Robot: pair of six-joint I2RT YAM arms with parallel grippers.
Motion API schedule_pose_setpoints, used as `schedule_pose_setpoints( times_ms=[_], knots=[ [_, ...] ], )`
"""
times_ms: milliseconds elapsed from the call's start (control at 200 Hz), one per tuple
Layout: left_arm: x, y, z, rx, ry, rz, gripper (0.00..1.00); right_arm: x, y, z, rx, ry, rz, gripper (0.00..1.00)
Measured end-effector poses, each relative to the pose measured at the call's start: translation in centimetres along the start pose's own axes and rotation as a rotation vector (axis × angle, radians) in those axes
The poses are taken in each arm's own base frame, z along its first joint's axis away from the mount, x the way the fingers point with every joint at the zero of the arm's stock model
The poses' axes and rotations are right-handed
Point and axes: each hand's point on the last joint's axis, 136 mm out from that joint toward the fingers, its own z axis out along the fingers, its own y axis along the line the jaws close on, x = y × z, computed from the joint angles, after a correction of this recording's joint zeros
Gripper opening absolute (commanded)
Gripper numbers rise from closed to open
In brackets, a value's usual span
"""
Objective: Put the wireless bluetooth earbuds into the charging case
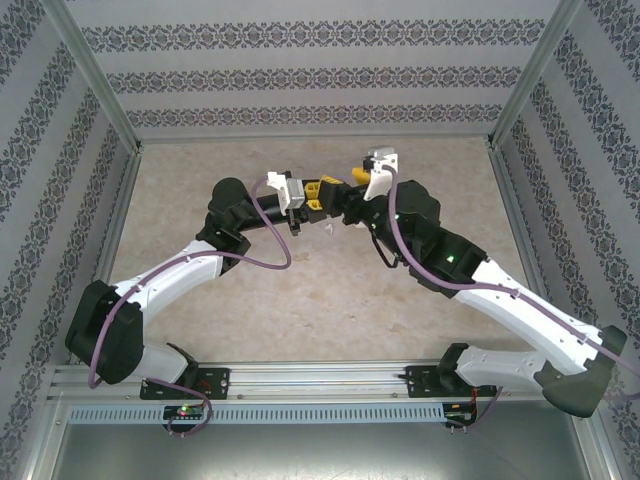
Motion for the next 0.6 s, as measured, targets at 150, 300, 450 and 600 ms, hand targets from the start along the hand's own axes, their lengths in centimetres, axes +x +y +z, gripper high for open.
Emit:
schedule_pose_setpoints(
  times_ms=[150,300,450,600],
  knots=[
    [-0.4,0.1,0.0,-0.002,-0.017,0.003,0.00,-2.6,-1.9,-1.1,0.031,-0.053,0.072,0.76],
    [-0.5,0.1,0.0,-0.004,-0.021,0.003,0.00,-4.2,-4.2,-1.4,0.064,-0.061,0.150,0.74],
    [-0.3,0.1,0.0,-0.005,-0.018,0.000,0.00,-3.7,-6.2,-0.4,0.093,0.010,0.217,0.49],
    [0.2,0.0,0.0,0.000,-0.011,-0.007,0.00,-2.2,-7.2,1.8,0.106,0.133,0.235,0.22]
  ],
)
